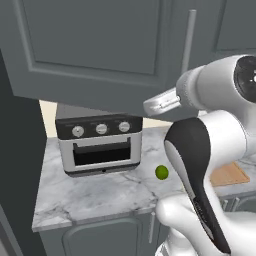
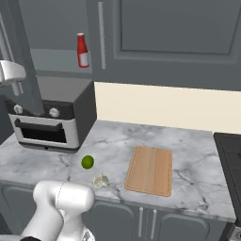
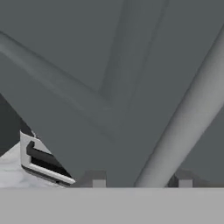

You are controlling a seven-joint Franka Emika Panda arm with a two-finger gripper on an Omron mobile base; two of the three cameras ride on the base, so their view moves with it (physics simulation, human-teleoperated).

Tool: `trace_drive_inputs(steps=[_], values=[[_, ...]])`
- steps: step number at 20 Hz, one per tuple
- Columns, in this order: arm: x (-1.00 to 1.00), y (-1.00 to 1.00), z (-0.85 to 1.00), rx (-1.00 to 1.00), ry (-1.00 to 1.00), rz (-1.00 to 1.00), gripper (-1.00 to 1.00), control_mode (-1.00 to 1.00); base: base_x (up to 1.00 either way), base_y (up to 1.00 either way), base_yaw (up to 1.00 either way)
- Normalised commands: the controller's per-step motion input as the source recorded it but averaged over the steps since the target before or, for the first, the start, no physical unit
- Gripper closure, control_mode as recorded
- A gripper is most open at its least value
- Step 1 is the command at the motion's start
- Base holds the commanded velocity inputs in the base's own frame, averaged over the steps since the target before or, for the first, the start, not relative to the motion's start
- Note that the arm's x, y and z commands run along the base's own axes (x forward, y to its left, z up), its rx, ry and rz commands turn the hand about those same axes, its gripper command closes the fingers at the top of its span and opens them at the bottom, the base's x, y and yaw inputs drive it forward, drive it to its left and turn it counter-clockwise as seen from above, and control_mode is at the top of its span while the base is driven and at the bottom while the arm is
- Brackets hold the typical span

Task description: Open the cabinet. Place the bowl and condiment on the counter. Then place the lime and garlic on the cutting board.

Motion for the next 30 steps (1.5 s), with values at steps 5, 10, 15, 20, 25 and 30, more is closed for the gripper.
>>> trace_drive_inputs(steps=[5,10,15,20,25,30], values=[[-0.10,0.21,-0.06,-0.01,0.09,0.04,-1.00,-1.00,0.00,0.00,0.00],[-0.84,-0.16,0.05,0.06,-0.04,0.00,-1.00,-1.00,0.00,0.00,0.00],[-0.88,-0.65,0.16,0.13,-0.08,-0.06,-1.00,-1.00,0.00,0.00,0.00],[-0.46,-0.99,0.23,0.29,0.02,-0.13,-1.00,-1.00,0.00,0.00,0.00],[0.35,-1.00,-0.03,0.38,0.01,0.04,-1.00,-1.00,0.00,0.00,0.00],[0.98,-0.71,-0.33,0.38,0.13,0.18,-1.00,-1.00,0.00,0.00,0.00]])
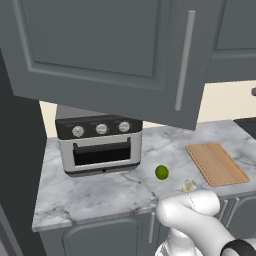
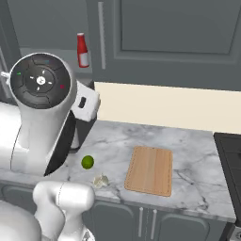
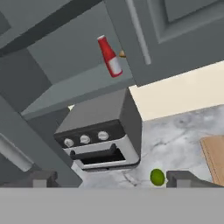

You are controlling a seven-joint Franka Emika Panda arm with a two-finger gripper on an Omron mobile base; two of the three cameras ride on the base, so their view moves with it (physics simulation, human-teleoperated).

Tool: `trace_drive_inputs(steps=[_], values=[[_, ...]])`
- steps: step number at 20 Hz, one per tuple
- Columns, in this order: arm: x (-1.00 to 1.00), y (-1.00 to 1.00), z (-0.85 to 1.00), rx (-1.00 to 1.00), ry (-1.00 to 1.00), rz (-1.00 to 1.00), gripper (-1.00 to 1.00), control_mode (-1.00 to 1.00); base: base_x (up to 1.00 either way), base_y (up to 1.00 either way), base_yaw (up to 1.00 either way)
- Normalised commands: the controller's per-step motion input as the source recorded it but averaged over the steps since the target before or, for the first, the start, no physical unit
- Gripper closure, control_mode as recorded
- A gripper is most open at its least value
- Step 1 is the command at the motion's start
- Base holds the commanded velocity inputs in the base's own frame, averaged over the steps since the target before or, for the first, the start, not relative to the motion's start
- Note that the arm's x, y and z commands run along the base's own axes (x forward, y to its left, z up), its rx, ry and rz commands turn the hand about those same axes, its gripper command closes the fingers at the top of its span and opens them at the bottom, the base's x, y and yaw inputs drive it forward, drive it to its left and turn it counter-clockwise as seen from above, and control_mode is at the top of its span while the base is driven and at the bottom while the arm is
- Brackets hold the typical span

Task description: Open the cabinet. Place the bowl and condiment on the counter. Then place the lime and garlic on the cutting board.

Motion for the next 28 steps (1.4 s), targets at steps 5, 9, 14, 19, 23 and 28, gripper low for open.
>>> trace_drive_inputs(steps=[5,9,14,19,23,28], values=[[1.00,-0.08,-0.55,0.32,0.11,0.23,-1.00,-1.00,0.00,0.00,0.00],[1.00,0.13,-0.74,0.28,0.08,0.14,-1.00,-1.00,0.00,0.00,0.00],[0.98,0.71,-0.43,0.27,0.12,0.09,-1.00,-1.00,0.00,0.00,0.00],[0.56,0.98,0.06,0.20,0.34,0.17,-1.00,-1.00,0.00,0.00,0.00],[0.06,0.98,0.10,0.12,0.44,0.41,-1.00,-1.00,0.00,0.00,0.00],[-0.14,1.00,0.00,0.04,0.34,0.50,-1.00,-1.00,0.00,0.00,0.00]])
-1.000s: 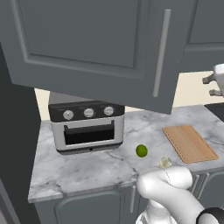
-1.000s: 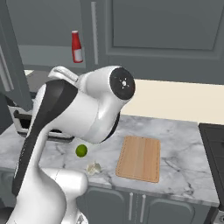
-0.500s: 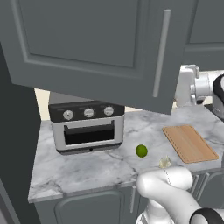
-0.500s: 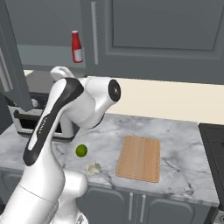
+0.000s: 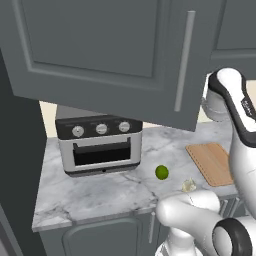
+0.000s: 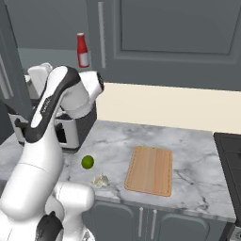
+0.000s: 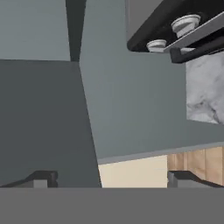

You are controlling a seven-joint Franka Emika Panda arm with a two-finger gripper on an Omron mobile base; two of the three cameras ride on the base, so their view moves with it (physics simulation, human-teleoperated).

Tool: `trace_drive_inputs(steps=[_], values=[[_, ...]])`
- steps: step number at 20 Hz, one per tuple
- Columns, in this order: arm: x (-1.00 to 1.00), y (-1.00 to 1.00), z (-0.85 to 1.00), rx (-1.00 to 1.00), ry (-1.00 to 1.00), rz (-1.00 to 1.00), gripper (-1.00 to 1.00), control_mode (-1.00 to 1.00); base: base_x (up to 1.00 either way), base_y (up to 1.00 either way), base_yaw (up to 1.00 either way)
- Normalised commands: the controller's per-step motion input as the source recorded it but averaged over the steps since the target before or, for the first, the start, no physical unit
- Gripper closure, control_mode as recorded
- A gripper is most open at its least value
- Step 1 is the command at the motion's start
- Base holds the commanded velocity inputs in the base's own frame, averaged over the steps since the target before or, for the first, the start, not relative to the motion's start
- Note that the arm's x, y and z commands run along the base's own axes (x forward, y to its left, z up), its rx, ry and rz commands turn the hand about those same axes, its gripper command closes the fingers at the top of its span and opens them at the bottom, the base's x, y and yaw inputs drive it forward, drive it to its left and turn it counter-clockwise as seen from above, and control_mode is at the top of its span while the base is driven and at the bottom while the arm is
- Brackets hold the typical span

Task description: Open the cabinet. Place the bowl and condiment on the counter. Then place the lime and garlic on the cutting board.

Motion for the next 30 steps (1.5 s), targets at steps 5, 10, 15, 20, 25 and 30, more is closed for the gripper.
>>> trace_drive_inputs(steps=[5,10,15,20,25,30], values=[[-0.76,1.00,0.00,0.00,0.09,0.47,-1.00,-1.00,0.00,0.00,0.00],[-1.00,1.00,0.00,0.00,0.00,0.35,-1.00,-1.00,0.00,0.00,0.00],[-0.99,1.00,0.00,0.00,-0.04,0.15,-1.00,-1.00,0.00,0.00,0.00],[-0.69,0.82,0.00,0.00,-0.05,0.00,-1.00,-1.00,0.00,0.00,0.00],[-0.12,-0.09,-0.07,0.00,-0.03,-0.03,-1.00,-1.00,0.00,0.00,0.00],[-0.07,-0.98,0.00,0.00,-0.14,-0.06,-1.00,-1.00,0.00,0.00,0.00]])
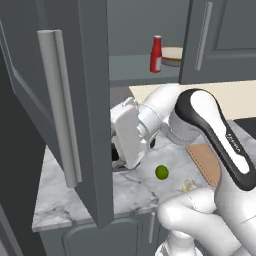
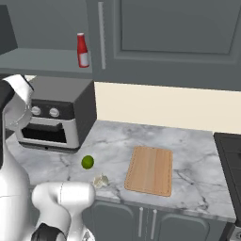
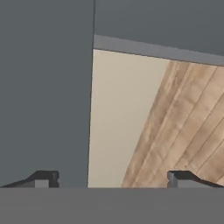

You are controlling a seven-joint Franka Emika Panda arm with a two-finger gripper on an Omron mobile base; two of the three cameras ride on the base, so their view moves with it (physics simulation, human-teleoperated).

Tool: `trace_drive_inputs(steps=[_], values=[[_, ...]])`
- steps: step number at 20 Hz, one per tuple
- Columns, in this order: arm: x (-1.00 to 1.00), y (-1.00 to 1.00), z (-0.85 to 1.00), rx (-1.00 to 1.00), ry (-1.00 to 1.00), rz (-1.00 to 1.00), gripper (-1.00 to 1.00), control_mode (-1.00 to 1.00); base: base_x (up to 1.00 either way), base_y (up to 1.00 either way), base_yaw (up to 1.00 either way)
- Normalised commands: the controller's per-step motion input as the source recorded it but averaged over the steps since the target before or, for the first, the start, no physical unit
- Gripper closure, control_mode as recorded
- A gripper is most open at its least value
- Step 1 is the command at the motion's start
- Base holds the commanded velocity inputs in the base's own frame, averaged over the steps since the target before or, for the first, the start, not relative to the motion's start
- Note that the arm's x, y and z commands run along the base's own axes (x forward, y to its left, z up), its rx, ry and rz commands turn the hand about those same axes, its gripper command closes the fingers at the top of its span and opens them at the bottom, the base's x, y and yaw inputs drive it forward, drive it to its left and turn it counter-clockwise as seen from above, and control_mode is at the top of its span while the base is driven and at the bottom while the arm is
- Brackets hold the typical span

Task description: Open the cabinet. Place the bowl and condiment on the counter. Then place the lime and garlic on the cutting board.

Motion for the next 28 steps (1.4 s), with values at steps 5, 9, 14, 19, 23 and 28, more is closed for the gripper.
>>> trace_drive_inputs(steps=[5,9,14,19,23,28], values=[[-0.16,-0.95,0.01,-0.12,-0.36,-0.04,-1.00,-1.00,0.00,0.00,0.00],[-0.09,-0.70,0.08,-0.28,-0.52,-0.07,-1.00,-1.00,0.00,0.00,0.00],[0.00,-0.71,0.11,-0.34,-0.50,-0.14,-1.00,-1.00,0.00,0.00,0.00],[0.11,-0.74,0.25,-0.34,-0.43,-0.16,-1.00,-1.00,0.00,0.00,0.00],[0.19,-0.74,0.63,-0.18,-0.26,-0.20,-1.00,-1.00,0.00,0.00,0.00],[0.31,-0.68,0.57,-0.10,-0.19,-0.31,-1.00,-1.00,0.00,0.00,0.00]])
